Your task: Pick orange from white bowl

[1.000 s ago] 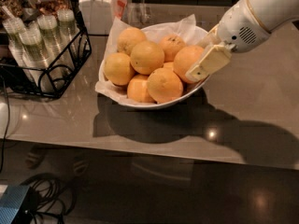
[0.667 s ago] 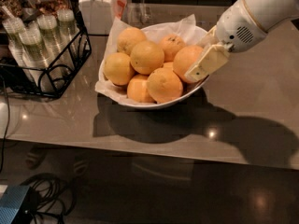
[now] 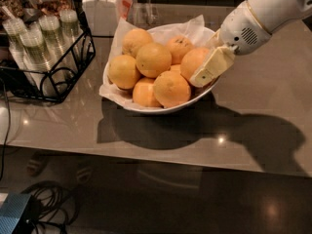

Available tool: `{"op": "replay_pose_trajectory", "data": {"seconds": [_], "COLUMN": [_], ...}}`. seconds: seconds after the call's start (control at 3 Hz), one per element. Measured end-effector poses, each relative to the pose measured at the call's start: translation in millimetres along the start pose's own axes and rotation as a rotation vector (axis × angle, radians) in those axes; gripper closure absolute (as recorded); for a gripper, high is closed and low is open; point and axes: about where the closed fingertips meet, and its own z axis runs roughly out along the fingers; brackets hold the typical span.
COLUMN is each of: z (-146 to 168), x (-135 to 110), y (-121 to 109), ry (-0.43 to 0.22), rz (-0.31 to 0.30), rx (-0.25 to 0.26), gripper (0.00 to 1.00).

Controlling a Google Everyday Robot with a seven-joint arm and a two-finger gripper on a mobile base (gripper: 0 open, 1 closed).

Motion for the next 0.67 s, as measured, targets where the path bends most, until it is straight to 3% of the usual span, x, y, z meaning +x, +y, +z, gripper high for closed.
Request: {"op": "replay_pose_trajectory", "data": {"seconds": [0.67], "z": [3.0], "x": [-0.1], "y": [-1.6], "ry": [0.001], "rz": [-0.002], "rx": [-0.013], "gripper": [0.83]}}
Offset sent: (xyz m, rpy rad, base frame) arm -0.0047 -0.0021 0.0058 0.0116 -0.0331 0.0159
